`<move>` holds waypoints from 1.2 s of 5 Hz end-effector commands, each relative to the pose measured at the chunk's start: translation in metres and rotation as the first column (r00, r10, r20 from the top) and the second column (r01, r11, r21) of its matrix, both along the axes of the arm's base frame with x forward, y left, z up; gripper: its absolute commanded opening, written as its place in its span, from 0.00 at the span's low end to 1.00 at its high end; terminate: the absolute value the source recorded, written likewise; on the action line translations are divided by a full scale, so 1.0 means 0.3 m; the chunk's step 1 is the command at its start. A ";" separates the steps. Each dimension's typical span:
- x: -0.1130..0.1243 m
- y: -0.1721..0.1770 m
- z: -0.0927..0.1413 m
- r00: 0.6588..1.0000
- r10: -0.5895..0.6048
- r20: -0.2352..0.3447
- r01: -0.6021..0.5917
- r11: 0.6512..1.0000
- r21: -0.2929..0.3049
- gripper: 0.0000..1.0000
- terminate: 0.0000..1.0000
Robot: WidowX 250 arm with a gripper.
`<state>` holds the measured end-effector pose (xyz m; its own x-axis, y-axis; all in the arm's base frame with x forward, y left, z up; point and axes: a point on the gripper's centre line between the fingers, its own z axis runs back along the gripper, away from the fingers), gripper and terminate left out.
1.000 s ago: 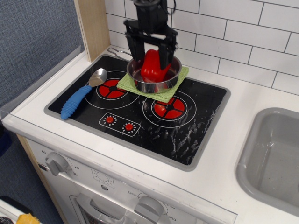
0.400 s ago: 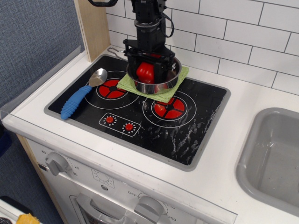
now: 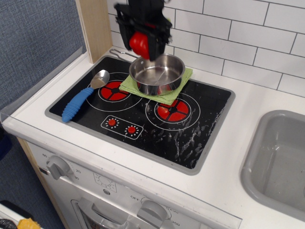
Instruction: Moved the red object from inside the silver bowl to the bottom left of the square
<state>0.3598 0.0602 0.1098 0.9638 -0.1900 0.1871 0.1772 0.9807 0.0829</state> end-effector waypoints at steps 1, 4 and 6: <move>-0.190 0.171 -0.077 0.985 0.071 -0.159 -0.065 0.997 0.043 0.00 0.00; -0.304 0.214 -0.259 0.944 0.094 -0.317 -0.081 0.995 0.055 0.00 0.00; -0.323 0.184 -0.273 0.942 0.088 -0.324 -0.074 0.996 0.056 1.00 0.00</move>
<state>0.2600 0.1143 0.0127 0.9792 -0.1021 -0.1754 0.1139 0.9918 0.0584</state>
